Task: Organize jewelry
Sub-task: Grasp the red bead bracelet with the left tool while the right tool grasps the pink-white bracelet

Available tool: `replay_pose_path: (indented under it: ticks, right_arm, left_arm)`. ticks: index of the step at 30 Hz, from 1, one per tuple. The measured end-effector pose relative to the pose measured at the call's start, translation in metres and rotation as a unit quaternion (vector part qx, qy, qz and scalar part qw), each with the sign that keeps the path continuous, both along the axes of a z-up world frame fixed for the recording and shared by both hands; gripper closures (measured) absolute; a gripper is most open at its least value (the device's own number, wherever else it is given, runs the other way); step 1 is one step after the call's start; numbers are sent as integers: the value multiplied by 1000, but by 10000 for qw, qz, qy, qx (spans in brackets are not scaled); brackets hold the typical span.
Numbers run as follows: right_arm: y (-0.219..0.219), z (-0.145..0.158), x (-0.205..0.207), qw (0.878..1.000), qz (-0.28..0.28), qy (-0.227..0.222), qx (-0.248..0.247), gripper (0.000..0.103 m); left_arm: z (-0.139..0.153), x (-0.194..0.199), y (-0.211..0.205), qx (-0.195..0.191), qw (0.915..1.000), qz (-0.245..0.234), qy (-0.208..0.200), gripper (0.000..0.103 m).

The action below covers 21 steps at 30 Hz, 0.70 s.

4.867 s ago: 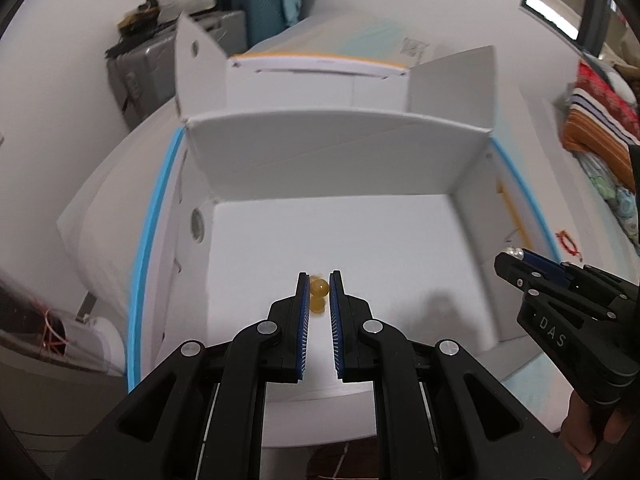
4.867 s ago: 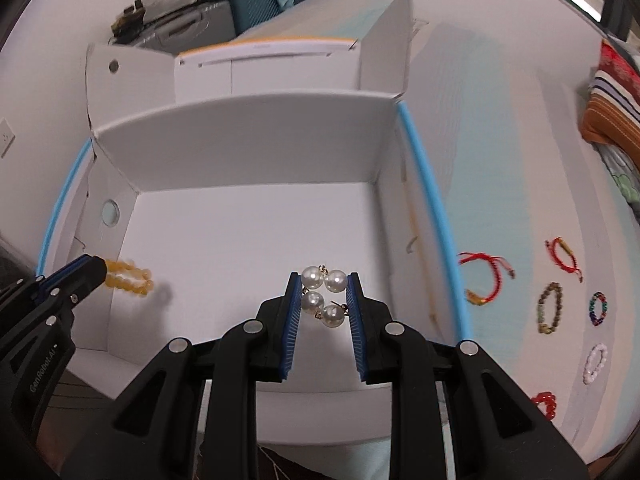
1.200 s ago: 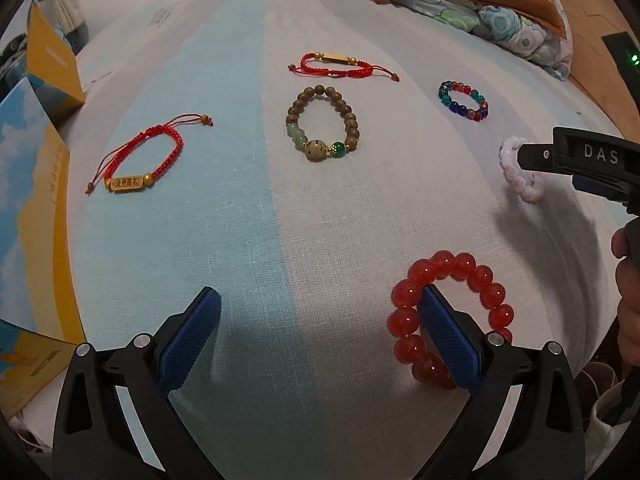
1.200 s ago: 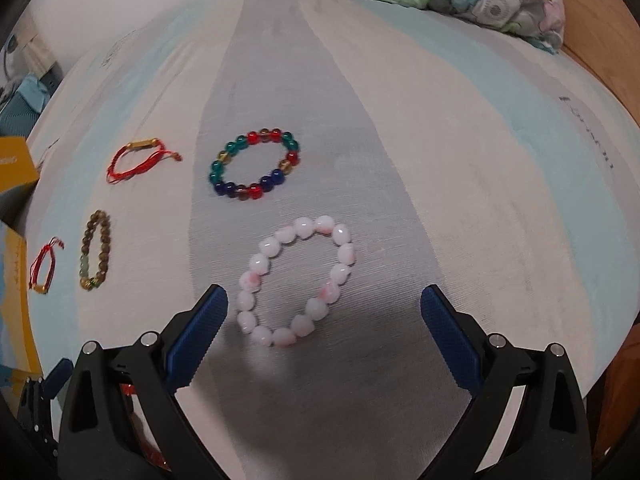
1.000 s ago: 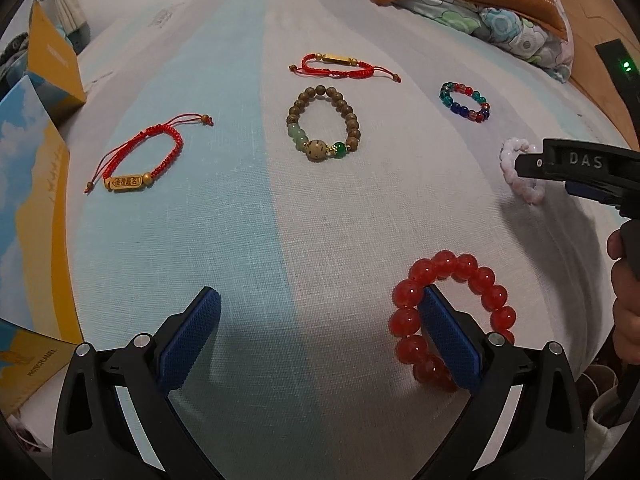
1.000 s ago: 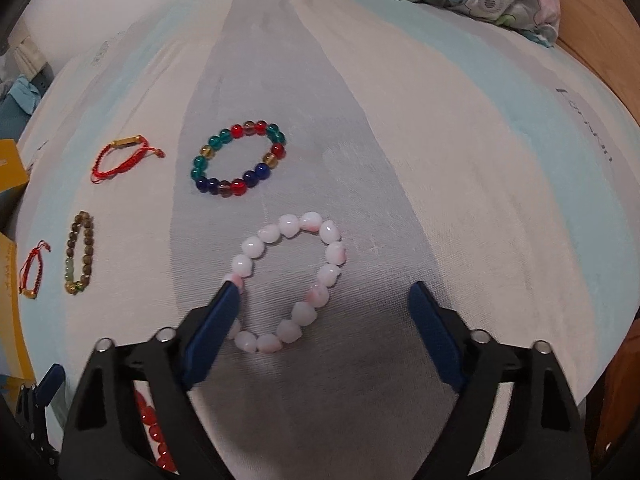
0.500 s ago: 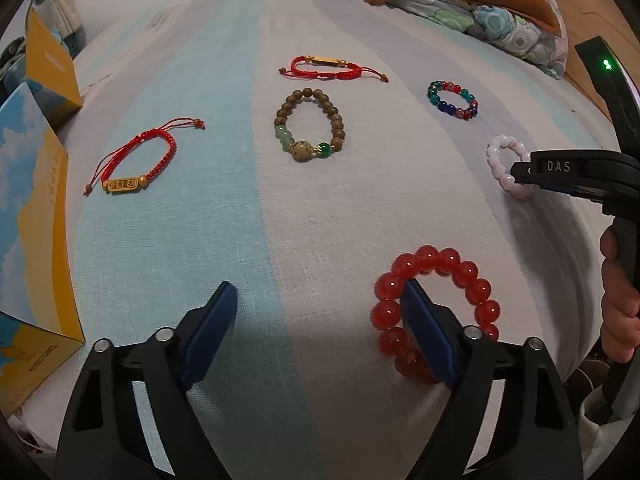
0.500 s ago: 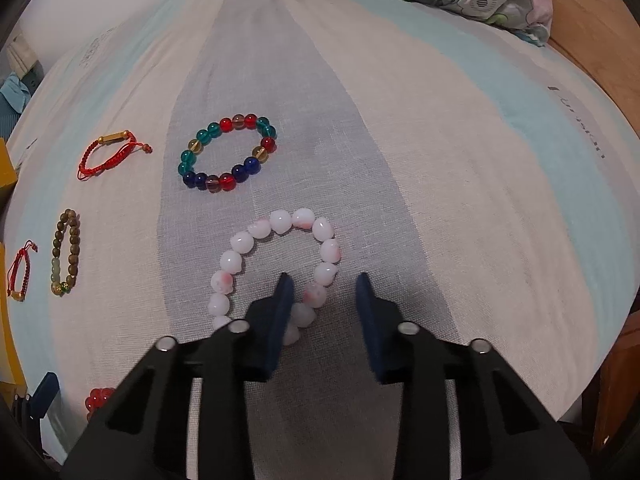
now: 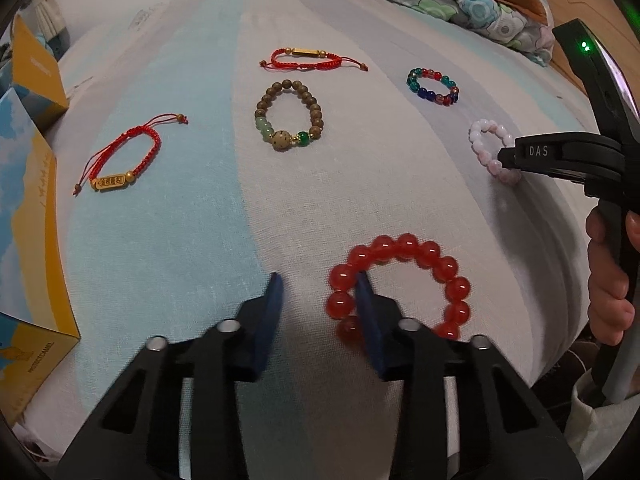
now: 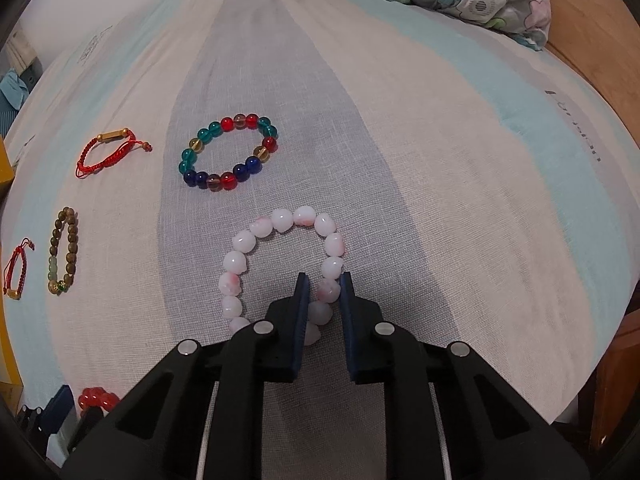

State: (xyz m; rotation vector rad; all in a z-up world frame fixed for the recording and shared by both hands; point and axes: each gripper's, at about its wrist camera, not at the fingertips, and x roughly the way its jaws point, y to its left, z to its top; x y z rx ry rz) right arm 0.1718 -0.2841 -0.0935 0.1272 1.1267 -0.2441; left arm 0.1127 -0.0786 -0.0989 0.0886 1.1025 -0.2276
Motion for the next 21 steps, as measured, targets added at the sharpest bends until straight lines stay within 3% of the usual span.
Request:
replay_pose_path:
  ticks: [2,3,21]
  right_arm:
    - [0,0,0,10000,7,-5,-20,88]
    - [0,0,-1,10000,6,-9,-23,88]
    - [-8,16,-7,9993,-23,-306,204,93]
  left_arm:
    - [1,0,3,-18,10000,34,21,89]
    - [2,0,5,-56,10000,24,31,89]
    - [20,-6,12,-284,9995,23,-141,90]
